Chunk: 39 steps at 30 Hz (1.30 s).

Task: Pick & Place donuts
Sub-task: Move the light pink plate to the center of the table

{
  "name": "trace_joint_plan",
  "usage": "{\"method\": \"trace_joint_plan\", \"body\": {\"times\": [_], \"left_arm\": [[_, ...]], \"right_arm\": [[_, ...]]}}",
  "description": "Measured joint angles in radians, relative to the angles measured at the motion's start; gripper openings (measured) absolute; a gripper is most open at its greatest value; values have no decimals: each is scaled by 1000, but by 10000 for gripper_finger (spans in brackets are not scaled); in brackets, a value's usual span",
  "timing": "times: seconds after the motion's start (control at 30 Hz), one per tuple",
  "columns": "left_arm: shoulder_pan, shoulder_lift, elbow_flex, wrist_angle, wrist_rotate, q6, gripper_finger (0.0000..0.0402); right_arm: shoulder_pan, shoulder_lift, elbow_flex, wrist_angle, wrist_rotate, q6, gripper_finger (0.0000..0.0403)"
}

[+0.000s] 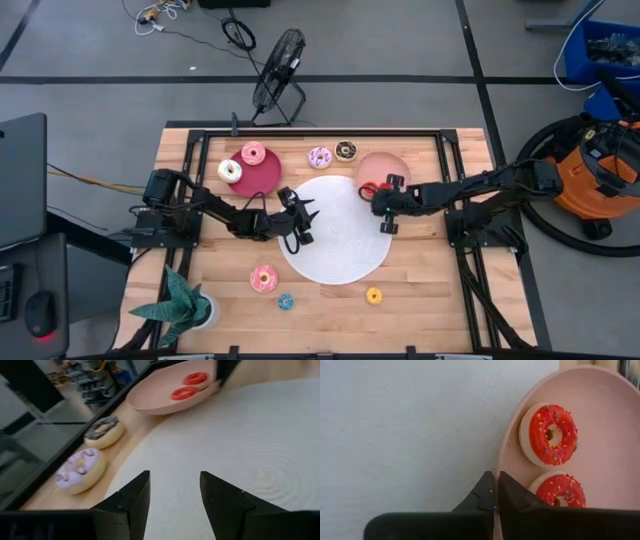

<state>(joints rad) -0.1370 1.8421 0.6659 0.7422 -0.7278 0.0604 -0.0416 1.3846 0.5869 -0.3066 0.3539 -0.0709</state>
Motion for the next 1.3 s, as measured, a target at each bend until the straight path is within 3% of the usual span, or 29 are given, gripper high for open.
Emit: {"method": "trace_joint_plan", "body": {"times": [0.3,0.5,0.67,1.1,1.3], "left_arm": [[-53,-67,0,-85,-110,26,177],[-90,-149,0,-222,-150,-30,177],[-114,-230,0,-356,-157,-115,177],[-180,-431,1,-796,-241,-493,177],[-193,-434,0,-830,-262,-529,177]], "right_arm": [[180,0,126,-21,-7,59,1],[235,18,137,103,-34,54,2],[223,106,158,175,-41,-2,2],[154,402,438,151,-161,-196,2],[126,447,472,155,-204,-225,3]]}}
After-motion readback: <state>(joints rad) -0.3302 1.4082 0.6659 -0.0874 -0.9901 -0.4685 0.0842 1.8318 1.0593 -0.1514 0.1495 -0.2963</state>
